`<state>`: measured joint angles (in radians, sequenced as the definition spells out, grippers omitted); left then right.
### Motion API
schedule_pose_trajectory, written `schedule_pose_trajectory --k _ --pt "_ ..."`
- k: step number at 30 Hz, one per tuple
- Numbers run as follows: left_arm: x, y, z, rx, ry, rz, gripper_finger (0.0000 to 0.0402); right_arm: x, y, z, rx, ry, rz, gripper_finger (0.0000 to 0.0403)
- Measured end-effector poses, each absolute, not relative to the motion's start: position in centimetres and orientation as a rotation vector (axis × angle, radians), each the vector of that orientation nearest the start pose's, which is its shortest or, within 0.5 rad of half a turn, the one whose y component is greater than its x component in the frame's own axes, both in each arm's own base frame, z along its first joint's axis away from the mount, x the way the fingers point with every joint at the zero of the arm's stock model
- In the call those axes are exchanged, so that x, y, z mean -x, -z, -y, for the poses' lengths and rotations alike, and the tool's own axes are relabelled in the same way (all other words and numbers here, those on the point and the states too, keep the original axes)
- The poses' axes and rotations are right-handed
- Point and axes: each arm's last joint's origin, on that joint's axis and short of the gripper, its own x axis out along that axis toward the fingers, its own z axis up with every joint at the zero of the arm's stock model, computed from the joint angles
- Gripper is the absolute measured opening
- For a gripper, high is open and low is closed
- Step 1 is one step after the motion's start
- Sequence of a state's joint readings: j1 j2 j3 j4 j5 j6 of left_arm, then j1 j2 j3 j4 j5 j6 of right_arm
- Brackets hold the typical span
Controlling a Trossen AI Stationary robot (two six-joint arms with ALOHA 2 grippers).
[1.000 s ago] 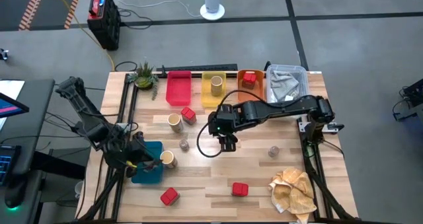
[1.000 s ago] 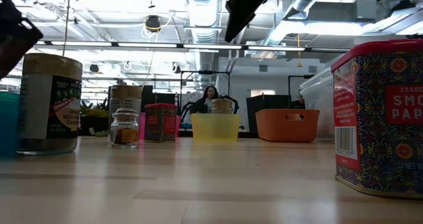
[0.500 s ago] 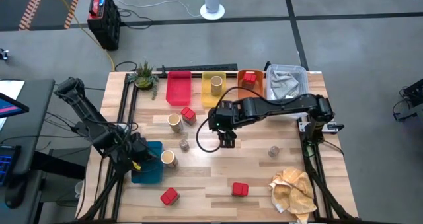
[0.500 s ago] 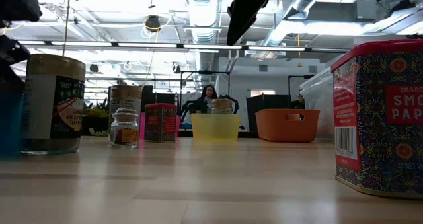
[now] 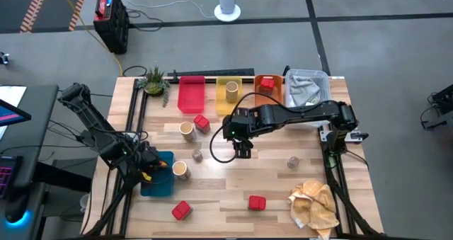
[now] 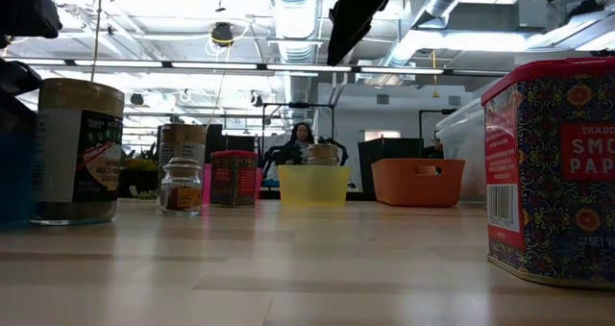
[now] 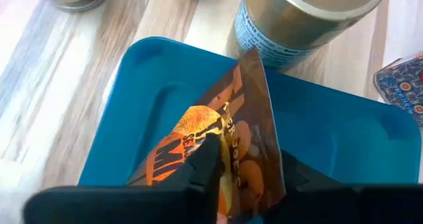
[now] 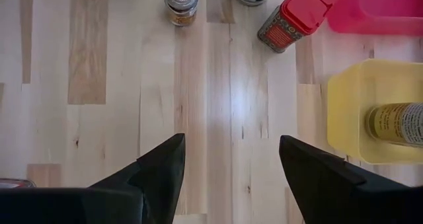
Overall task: Sort spices by type
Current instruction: Put the orange seasoning bag into the blue bin
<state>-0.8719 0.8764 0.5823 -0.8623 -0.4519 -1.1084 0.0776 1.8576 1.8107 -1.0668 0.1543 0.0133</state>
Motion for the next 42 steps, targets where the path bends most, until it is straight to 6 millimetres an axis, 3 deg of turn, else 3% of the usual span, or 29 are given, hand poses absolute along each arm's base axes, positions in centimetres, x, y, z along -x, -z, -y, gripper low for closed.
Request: schedule_pose_trajectory --k 3,7,26,35,42 --pt "-10.0 -20.7 9.9 0.297 -0.173 -0.948 0.0017 -38.4 -31.9 -2.5 0.119 0.074 -1.105 0.0276" --pt "-10.1 -21.0 9.9 0.29 -0.174 -0.934 0.0003 -38.4 -31.9 -2.5 0.119 0.074 -1.105 0.0276" --pt "-7.8 -21.8 10.3 0.141 -0.151 -0.746 0.0 -38.3 -31.8 -2.6 0.124 0.07 -1.112 0.0276" --pt "-6.8 -21.8 10.9 0.166 -0.11 -0.692 0.0 -38.4 -31.8 -2.6 0.127 0.068 -1.109 0.0276" --pt "-6.1 -19.7 10.9 0.223 -0.141 -0.593 0.0 -38.4 -31.8 -2.9 0.131 0.062 -1.109 0.0276"
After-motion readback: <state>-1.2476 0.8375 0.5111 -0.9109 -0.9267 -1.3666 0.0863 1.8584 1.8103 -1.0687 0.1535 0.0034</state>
